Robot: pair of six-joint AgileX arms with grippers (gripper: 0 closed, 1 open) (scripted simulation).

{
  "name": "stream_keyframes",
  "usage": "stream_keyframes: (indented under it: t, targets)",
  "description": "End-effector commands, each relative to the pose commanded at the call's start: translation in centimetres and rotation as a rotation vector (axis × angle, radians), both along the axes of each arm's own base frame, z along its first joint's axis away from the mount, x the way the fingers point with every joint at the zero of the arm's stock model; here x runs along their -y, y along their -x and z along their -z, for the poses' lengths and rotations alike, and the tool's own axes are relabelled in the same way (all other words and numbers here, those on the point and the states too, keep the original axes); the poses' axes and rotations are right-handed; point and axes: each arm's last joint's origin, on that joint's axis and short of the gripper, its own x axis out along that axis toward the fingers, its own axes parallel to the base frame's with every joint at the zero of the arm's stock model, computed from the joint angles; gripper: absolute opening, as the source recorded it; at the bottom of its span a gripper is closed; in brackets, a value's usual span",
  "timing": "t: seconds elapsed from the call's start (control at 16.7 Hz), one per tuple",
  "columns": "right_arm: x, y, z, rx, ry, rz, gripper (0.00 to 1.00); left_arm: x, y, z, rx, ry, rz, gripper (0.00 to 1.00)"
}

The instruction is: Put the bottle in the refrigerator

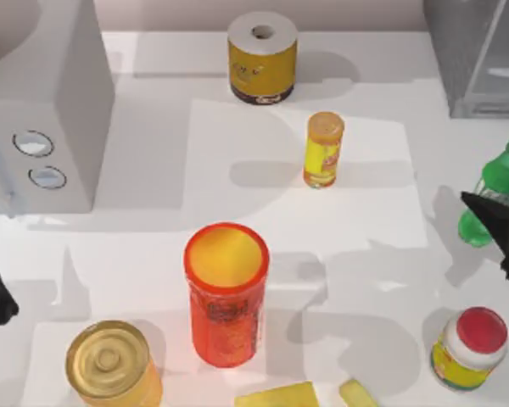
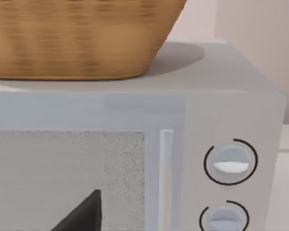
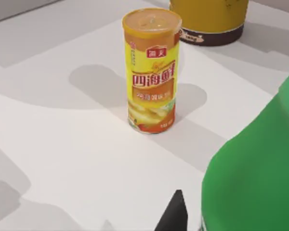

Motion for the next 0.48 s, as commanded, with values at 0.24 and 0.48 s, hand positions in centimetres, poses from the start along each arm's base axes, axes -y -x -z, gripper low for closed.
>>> stream_keyframes:
  t: [0.24,0.48]
  targets:
    - [0.0,1.9,-1.2,-0.012,0.017,0.088,0.01,0.0,0.0,0.0,0.0,0.0,0.0,1.0]
    - [0.1,5.5,-3.6,0.037,0.034,0.246,0.01,0.0,0.0,0.0,0.0,0.0,0.0,1.0]
